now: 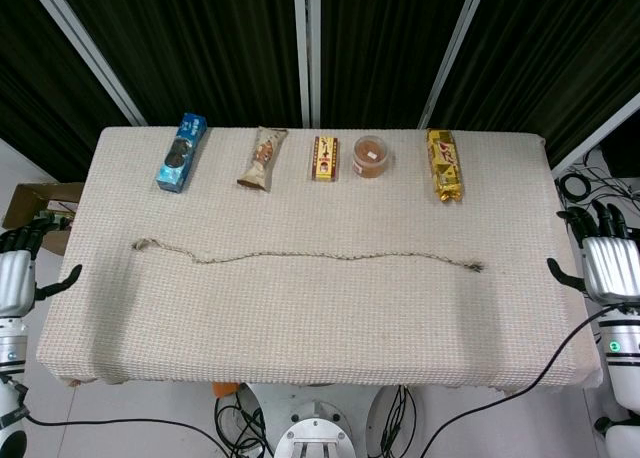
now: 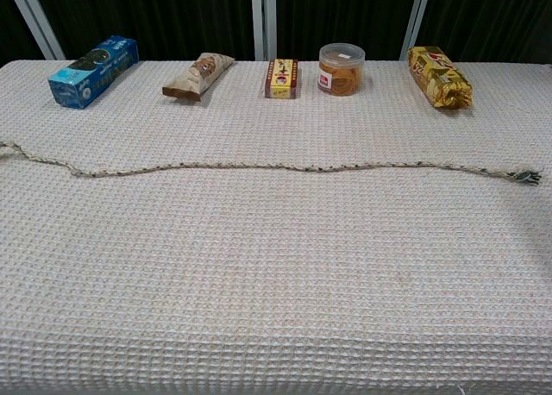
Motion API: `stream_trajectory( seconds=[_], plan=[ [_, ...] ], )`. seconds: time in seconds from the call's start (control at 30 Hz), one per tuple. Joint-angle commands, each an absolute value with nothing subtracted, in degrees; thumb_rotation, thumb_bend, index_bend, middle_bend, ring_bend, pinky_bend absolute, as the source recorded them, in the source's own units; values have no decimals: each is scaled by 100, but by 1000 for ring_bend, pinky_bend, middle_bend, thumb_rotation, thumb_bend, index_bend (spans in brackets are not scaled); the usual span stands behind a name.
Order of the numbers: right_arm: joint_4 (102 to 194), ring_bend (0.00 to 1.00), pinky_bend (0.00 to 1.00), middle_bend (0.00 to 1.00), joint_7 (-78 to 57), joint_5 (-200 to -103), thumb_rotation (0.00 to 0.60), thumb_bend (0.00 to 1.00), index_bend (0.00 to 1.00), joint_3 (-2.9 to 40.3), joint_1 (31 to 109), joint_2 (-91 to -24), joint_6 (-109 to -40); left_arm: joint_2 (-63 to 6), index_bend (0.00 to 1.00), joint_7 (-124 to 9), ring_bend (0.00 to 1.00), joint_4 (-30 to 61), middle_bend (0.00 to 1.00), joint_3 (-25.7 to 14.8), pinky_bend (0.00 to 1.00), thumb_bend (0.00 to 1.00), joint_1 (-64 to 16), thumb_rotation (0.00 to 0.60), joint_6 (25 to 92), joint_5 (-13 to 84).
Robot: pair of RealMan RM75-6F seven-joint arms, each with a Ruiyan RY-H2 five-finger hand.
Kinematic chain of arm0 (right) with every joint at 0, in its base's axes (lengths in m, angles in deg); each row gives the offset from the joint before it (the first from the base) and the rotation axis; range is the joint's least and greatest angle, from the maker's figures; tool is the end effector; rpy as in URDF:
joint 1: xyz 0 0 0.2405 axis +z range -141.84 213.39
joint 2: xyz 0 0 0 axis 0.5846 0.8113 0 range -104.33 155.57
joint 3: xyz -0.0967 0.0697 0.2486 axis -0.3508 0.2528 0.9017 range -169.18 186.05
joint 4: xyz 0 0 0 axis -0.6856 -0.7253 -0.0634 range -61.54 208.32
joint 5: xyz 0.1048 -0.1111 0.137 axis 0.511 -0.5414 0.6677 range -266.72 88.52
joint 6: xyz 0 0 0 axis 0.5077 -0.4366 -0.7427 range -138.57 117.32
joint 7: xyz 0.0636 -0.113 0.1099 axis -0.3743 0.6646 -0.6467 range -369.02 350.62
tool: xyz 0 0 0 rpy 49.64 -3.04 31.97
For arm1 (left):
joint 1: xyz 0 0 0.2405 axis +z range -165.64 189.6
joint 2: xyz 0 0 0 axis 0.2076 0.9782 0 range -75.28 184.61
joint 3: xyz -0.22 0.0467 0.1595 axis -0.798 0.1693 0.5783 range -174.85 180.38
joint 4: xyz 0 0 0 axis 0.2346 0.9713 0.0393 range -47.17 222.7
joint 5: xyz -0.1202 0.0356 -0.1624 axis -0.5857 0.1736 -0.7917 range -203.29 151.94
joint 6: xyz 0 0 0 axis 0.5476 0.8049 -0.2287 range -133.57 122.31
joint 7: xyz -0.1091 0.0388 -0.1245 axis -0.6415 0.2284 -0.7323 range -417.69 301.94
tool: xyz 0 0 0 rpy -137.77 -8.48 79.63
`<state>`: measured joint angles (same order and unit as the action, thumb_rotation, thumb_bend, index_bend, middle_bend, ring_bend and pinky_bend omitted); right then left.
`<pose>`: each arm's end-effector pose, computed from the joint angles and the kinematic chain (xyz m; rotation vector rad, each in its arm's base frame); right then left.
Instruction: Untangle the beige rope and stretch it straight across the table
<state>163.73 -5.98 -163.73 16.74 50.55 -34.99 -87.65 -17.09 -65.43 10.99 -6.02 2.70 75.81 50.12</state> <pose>-0.3222 -0.2848 0.2067 1.3571 -0.8109 0.8337 -0.3722 0.2573 0.1779 -1.1958 -0.9011 -0.9222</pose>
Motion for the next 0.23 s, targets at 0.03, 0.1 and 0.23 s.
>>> stream_trajectory(
  seconds=[0.03,0.1,0.23],
  plan=[
    [16672,12,60,180,-742,-16582,600,226,208,1466,4673,-3341,-9162,-1457,241,-6589,161,758,173,-349,162,226,628,493,7993,5273],
    [16765,12,61,180,-765,-16666,600,226,208,1368,4515,-3346,-9315,-1388,242,-6578,162,609,174,-210,162,226,812,496,8215,5414],
    [16809,12,61,180,-766,-16852,600,227,207,1262,4331,-3469,-9552,-1382,244,-6503,161,447,174,-24,162,225,1054,503,8481,5584]
  ],
)
